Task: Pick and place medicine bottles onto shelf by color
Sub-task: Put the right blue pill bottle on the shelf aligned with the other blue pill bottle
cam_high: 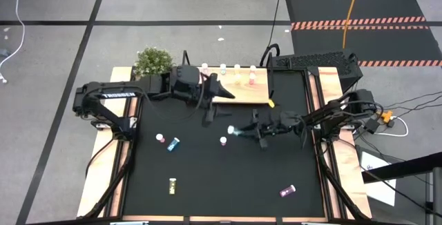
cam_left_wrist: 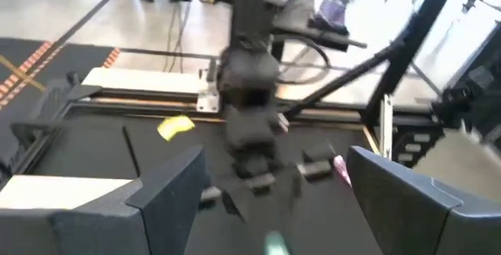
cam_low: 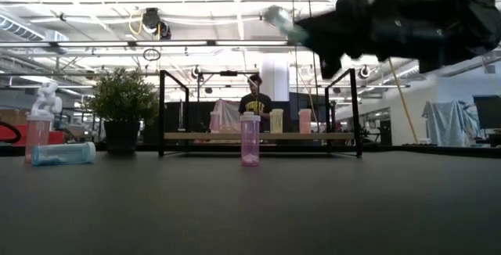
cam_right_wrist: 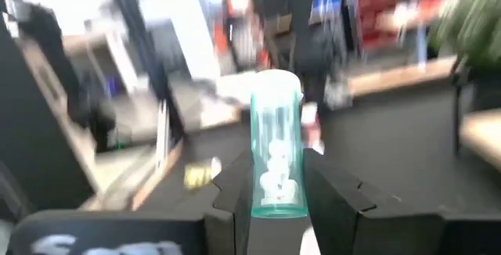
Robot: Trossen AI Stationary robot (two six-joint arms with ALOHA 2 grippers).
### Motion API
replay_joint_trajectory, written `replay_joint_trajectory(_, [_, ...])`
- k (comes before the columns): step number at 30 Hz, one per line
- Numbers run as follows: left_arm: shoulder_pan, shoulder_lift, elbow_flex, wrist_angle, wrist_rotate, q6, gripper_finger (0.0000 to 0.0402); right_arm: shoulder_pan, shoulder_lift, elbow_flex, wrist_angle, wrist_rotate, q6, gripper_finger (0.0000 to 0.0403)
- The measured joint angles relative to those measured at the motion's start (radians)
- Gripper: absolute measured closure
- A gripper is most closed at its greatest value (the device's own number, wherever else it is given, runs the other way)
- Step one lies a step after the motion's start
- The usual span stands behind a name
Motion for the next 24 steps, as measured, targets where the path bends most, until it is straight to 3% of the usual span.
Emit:
replay_joint_trajectory(5, [-0.023, 0.004, 0.0, 0.039, -0.003, 0.056, 0.0089, -0.064, -0.002, 0.0, 0.268, 0.003, 0.05, 0.031])
replay_joint_trajectory(10, [-0.026, 0.021, -0.001, 0.132, -0.069, 0.033, 0.0089, -0.08, -0.058, 0.03, 0.239, -0.022, -0.003, 0.031])
replay_joint_trajectory(24, [-0.04, 0.082, 0.0, 0.236, -0.071, 0.109, 0.0101, -0.08, -0.163, 0.043, 0.259, -0.024, -0.066, 0.031])
